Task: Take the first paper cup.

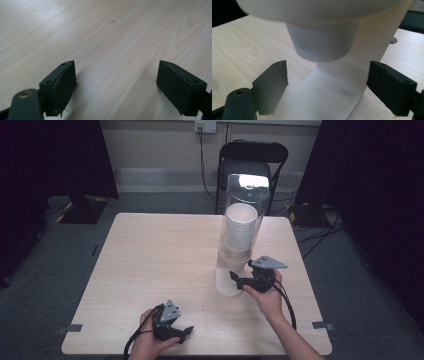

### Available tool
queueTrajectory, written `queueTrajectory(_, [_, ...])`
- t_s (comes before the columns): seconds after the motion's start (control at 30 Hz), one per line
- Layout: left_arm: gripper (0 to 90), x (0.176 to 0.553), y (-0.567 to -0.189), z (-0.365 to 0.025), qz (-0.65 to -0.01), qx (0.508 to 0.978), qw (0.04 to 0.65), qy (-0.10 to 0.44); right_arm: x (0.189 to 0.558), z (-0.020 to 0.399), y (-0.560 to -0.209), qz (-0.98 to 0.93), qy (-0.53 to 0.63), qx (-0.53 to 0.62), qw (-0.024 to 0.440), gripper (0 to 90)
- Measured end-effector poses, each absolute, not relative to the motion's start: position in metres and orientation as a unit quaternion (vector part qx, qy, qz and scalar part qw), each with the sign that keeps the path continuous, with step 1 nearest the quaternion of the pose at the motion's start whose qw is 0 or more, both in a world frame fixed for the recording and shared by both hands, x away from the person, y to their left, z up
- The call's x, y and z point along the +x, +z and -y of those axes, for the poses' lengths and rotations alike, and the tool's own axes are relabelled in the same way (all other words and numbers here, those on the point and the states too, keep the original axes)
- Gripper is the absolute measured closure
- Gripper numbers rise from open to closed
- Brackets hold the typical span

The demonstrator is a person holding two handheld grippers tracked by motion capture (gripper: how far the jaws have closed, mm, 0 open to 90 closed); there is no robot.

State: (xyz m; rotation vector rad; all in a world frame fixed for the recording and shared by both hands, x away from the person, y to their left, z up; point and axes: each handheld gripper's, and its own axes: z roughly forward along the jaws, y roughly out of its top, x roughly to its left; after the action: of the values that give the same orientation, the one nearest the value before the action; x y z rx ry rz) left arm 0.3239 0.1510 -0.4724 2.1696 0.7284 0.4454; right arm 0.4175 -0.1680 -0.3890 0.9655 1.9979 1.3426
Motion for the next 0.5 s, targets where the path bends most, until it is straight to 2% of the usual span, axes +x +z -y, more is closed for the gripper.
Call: queueTrajectory(0.5, [15.8,0.324,-0.472,-0.151,-0.288,0.855,0.394,0.175,0.427,0.156,-0.379,-0.726,0.529,0.343,0.276,22.2])
